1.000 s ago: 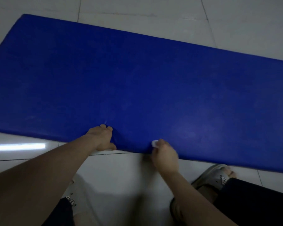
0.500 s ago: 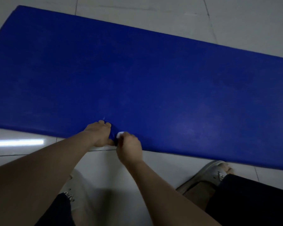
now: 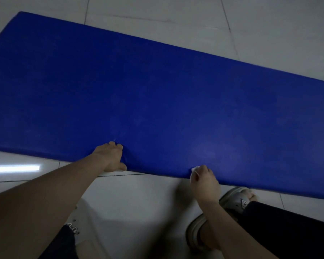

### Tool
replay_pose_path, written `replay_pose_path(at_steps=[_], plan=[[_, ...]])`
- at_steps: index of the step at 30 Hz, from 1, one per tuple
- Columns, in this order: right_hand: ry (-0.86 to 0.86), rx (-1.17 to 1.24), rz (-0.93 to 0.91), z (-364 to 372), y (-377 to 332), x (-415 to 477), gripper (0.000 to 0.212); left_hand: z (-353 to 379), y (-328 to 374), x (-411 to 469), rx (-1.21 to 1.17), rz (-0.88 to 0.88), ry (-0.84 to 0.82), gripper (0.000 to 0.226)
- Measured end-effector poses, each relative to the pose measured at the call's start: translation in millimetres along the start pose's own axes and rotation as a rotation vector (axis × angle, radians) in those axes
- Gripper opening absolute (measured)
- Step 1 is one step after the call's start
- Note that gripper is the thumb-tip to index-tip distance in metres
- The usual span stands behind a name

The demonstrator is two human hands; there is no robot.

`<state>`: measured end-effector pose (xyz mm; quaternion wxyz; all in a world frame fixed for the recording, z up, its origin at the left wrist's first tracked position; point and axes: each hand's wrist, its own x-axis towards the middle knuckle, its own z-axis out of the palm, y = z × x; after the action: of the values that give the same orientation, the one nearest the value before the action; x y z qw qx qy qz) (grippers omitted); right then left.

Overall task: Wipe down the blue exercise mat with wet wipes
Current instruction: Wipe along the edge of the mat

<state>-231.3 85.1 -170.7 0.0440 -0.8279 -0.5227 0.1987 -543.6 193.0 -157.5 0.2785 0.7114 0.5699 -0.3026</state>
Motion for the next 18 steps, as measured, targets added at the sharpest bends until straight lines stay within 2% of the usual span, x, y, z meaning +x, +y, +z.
replay_pose_path(at_steps=[3,7,11,15,18], plan=[[-0.017,0.079,0.139,-0.3,-3.0,-3.6,0.024,-0.6,1.4,-4.8,-0.007,-0.016,0.000,0.076],[-0.018,0.231,0.251,4.1,-7.3,-5.2,0.023,-11.8,19.1,-15.6,0.142,0.030,0.103,0.033],[0.066,0.413,0.364,4.0,-5.6,0.1,0.027,-13.3,67.6,-16.1,0.168,0.253,0.200,0.037],[0.065,0.714,0.686,11.2,3.4,9.7,0.047,-1.4,89.2,-4.3,0.264,0.350,0.214,0.027],[-0.049,0.877,0.761,11.9,12.2,19.3,0.032,-2.2,89.0,3.3,0.438,0.427,0.219,0.022]])
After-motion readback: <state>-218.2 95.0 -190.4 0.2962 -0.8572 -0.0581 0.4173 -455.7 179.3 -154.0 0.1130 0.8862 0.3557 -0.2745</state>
